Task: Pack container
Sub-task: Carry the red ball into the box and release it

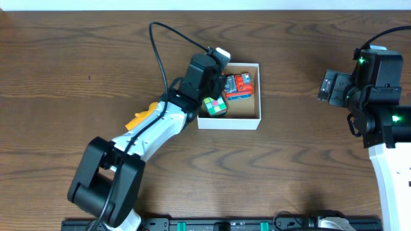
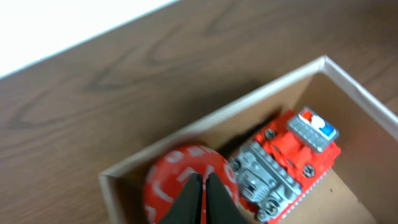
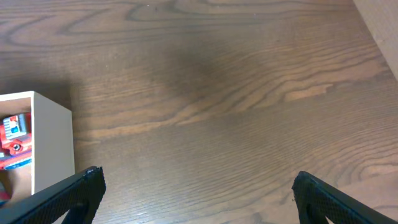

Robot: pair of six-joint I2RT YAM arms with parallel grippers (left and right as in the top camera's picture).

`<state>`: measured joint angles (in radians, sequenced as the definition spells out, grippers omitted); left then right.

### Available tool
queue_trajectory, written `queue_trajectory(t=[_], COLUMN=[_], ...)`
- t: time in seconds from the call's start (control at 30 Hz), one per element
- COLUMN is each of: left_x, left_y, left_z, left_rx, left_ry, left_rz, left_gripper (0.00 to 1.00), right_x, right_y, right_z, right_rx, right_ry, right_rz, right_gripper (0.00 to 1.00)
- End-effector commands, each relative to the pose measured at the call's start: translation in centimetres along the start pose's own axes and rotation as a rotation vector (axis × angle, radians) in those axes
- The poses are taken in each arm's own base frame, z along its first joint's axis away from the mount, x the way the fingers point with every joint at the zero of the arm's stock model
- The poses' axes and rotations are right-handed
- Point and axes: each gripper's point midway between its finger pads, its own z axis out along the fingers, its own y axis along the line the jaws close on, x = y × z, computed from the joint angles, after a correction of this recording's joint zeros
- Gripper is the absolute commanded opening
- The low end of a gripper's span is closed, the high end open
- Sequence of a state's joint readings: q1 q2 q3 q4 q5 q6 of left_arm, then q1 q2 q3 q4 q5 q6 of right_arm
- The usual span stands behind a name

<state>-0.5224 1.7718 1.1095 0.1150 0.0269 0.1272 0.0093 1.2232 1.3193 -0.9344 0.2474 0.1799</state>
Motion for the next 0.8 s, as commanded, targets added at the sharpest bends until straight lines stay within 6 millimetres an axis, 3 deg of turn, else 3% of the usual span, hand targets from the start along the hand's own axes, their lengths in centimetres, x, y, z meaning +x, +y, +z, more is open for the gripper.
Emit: queue_trajectory(t=[0.0, 0.2, 0.47, 0.63, 0.77], left_x=[0.9, 2.0, 3.8, 3.3, 1.7], left_y=[-0.3, 1.2, 1.3, 1.3, 1.5], left_z=[0.9, 1.2, 1.0, 0.7, -0.5], left_rx=[0.009, -0.075, -0.084, -0.085, -0.087], left_ry=[0.028, 0.065, 0.138, 0.126, 0.085], left_rz=[-0.011, -0.008, -0.002, -0.003, -0.006], left_gripper=[0.06, 0.06, 0.06, 0.06, 0.06], right_x=[-0.3, -0.3, -0.3, -0.3, -0.4], right_y=[-0.4, -0.4, -0.4, -0.4, -0.4], right_z=[-0.2, -0.2, -0.2, -0.2, -0.2], right_rx=[0.014, 0.014, 0.014, 0.014, 0.014], right_ry=[-0.009, -0.009, -0.009, -0.009, -0.009], right_rz=[0.022, 0.022, 0.022, 0.022, 0.022], right_gripper=[0.99, 0.99, 0.99, 0.99, 0.99])
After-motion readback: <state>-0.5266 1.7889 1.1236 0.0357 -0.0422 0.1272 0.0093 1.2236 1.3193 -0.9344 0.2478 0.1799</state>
